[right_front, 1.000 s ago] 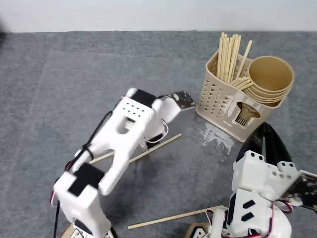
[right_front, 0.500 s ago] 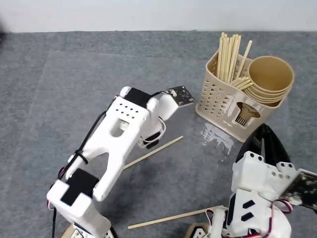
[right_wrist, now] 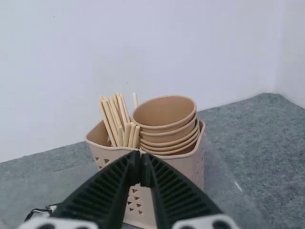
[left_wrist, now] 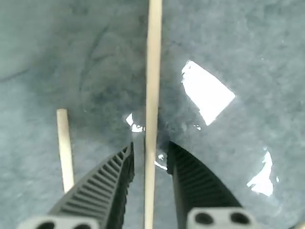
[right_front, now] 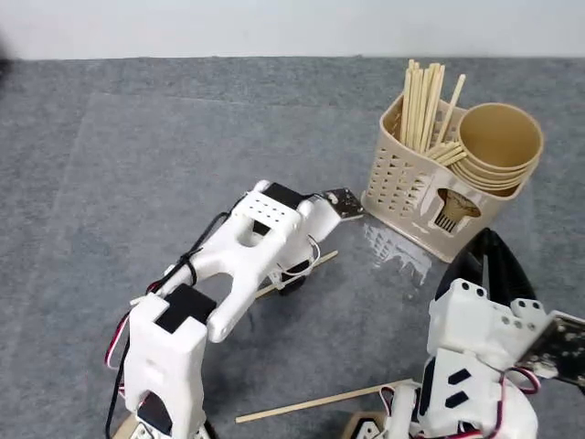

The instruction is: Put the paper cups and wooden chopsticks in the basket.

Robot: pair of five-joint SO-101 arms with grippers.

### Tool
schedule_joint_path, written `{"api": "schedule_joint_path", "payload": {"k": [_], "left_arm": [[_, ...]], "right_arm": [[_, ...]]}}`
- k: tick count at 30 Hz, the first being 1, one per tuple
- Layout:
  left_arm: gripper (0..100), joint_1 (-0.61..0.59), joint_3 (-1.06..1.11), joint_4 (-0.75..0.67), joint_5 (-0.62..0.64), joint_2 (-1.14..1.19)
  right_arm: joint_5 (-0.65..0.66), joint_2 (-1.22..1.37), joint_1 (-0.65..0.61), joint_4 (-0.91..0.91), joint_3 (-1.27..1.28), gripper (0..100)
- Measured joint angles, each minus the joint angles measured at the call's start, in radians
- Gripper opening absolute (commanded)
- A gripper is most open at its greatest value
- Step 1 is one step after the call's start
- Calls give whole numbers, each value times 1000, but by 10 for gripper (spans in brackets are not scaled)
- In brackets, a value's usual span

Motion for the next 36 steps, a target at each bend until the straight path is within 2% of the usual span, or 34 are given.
{"api": "schedule_joint_path", "payload": {"k": [2, 5, 15, 26, 31, 36], "left_arm": [[90, 0, -32, 34, 0, 20], [6, 2, -71, 63, 0, 51], [12, 18, -87, 166, 3, 28], [12, 31, -110, 293, 3, -307], [12, 31, -244, 330, 8, -454], [12, 31, -457, 338, 78, -539]], "right_arm": [[0, 0, 0, 0, 0, 8], [0, 0, 0, 0, 0, 8], [0, 0, 0, 0, 0, 8], [0, 0, 0, 2, 0, 8], [0, 0, 0, 64, 0, 8], [35, 0, 0, 132, 11, 8]]}}
